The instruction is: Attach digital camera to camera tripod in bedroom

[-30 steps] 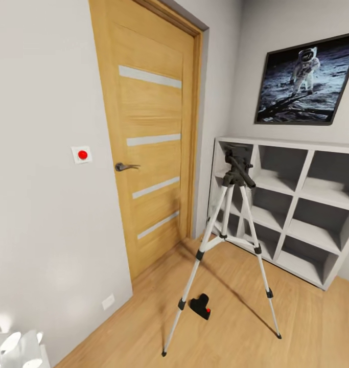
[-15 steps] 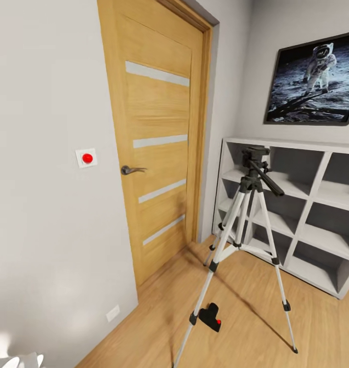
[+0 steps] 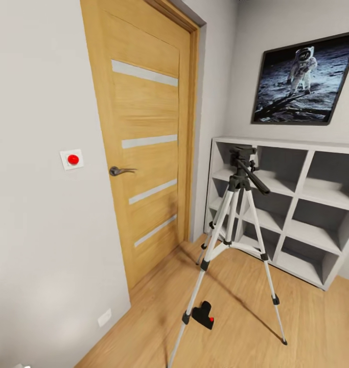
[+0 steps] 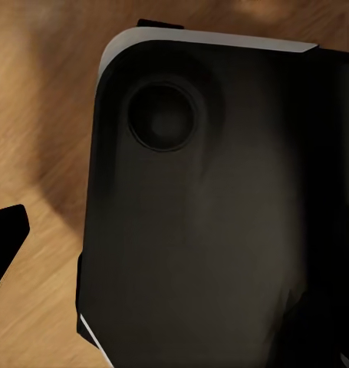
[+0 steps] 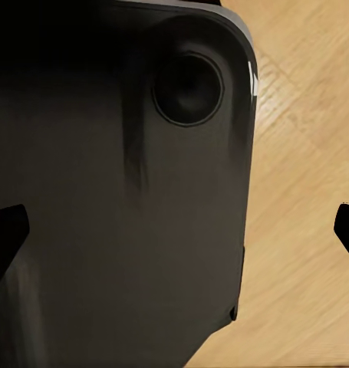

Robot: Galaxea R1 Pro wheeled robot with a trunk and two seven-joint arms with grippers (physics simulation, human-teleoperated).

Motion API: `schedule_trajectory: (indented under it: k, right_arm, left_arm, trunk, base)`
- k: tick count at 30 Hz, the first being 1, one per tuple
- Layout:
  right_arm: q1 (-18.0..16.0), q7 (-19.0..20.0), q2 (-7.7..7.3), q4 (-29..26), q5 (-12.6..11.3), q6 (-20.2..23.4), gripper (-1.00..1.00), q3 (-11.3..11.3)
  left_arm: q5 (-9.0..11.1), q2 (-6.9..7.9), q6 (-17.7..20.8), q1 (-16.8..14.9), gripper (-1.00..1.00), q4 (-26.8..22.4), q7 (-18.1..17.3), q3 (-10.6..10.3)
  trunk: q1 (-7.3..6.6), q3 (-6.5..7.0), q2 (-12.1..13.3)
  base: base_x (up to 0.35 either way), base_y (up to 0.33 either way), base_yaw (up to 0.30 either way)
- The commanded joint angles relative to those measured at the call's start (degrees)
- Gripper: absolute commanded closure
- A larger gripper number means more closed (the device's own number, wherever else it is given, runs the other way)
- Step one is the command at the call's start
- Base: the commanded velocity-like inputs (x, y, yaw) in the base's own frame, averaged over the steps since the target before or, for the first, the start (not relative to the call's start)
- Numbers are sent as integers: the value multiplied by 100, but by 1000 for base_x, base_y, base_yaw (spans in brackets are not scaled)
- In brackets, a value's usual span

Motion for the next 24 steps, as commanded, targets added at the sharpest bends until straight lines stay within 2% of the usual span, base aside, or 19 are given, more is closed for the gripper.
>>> schedule_trajectory:
  k: [1, 24]
  right_arm:
    - [-1, -1, 0, 0, 6, -14, -100, 3]
    - [-1, -1, -8, 0, 3, -14, -100, 3]
  left_arm:
    - [47, -1, -7, 4, -100, -11, -3, 0]
    - [55, -1, -5, 4, -100, -16, 14, 10]
  trunk:
    - [0, -4, -2]
    - [0, -4, -2]
  base:
    - [0, 0, -234]
    - [0, 0, -240]
